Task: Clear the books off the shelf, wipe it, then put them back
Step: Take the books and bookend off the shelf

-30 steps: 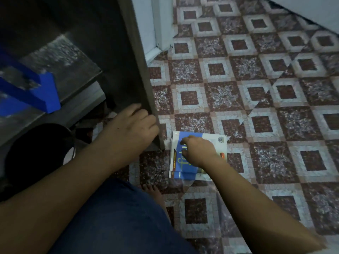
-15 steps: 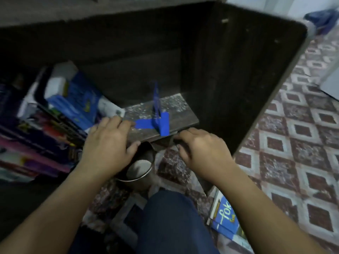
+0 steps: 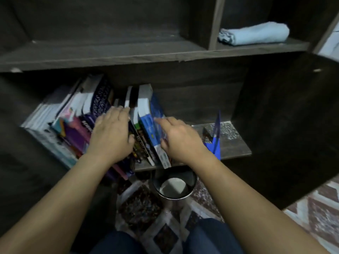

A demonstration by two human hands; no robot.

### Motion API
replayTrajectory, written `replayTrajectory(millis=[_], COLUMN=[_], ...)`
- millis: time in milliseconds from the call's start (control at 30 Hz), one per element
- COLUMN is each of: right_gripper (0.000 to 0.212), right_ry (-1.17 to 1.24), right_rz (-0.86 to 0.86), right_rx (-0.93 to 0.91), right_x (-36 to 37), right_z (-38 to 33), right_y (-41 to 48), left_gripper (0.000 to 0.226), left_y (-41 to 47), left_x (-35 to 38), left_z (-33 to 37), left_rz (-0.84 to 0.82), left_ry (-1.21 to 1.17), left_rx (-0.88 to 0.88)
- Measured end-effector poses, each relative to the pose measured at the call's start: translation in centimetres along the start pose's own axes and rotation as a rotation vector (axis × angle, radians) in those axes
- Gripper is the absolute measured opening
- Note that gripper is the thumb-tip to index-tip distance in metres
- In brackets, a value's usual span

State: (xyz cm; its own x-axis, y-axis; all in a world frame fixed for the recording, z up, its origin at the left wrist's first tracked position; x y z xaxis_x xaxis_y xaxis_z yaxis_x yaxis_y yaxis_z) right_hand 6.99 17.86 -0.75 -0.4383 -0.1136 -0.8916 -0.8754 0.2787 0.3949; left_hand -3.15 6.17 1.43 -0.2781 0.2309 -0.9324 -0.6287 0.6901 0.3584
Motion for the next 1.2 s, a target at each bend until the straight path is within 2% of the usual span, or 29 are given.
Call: replayTrajectory(millis=[133,233,400,500,600,633,667,733,767,867,900,967,1000,1067,1200], right_gripper=[0.078,0.074,0.065,0.081,0.099,0.092,0.073,0.032,0.025,0.033,0.035,0.036,0.035,0.033,0.034], right_ry=[0.036,0.052,0.252,0.360,0.651,0.727,0.748,0.690,0.652,0.514,0.486,0.430,0.389,0.345,0.328], right_rz=[0.053,0.042,0.139,0.243,0.316,0.313,0.295,0.282,0.291,0.316,0.332,0.366,0.383,0.423,0.479], right_rx=[-0.028,-0.003,0.133,0.313,0.692,0.803,0.844,0.819,0.800,0.733,0.700,0.642,0.615,0.572,0.582], right_x=[0.7,1.7,2.6,3.5,6.0,6.9,7.4,6.9,6.1,2.7,1.3,-1.5,-3.0,-5.4,-9.0], right_z=[-2.0,-2.2,-0.7,0.7,2.8,3.4,3.7,4.0,4.2,4.9,4.9,4.8,4.7,4.9,7.6], right_y=[2.9,3.6,3.5,2.6,1.3,1.1,1.1,1.0,0.5,-2.2,-3.4,-6.3,-7.8,-11.0,-18.3], left_gripper=[0.077,0.077,0.079,0.082,0.080,0.079,0.080,0.083,0.085,0.087,0.082,0.050,0.035,0.034,0.016], left_y=[-0.2,-0.3,-0.5,-0.6,-0.5,-0.5,-0.4,-0.1,0.1,0.9,1.0,0.5,0.1,-1.1,-3.9], left_x=[0.5,0.5,1.4,2.0,2.0,1.8,1.6,0.3,-0.8,-4.7,-6.0,-8.4,-8.8,-9.3,-9.1], left_z=[-0.3,-0.1,-0.1,0.0,0.5,0.7,1.0,2.0,2.8,6.7,8.4,12.3,14.1,17.9,25.2], left_rz=[-0.017,0.006,0.000,-0.006,0.001,-0.004,-0.005,0.026,0.080,0.277,0.320,0.403,0.412,0.383,0.188], left_ry=[-0.095,-0.119,-0.124,-0.121,-0.087,-0.076,-0.074,-0.086,-0.080,0.033,0.061,0.105,0.133,0.188,0.206], left_rx=[0.042,0.041,0.017,-0.017,-0.056,-0.072,-0.088,-0.070,-0.009,0.338,0.459,0.705,0.802,0.948,1.083])
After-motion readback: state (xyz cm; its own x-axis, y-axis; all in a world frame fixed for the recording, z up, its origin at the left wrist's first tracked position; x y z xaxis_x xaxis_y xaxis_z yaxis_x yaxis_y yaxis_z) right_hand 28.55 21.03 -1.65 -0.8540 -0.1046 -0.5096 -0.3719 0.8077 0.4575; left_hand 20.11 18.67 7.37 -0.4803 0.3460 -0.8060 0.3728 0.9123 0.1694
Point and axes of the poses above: each hand's wrist, its own y-axis towards the middle knuckle, its own x-axis out of the palm, z = x × y, the point moved 7 cm from there along y, towards the middle knuckle, and after that the axes turned 5 degrees about z, right-handed, at the moved point
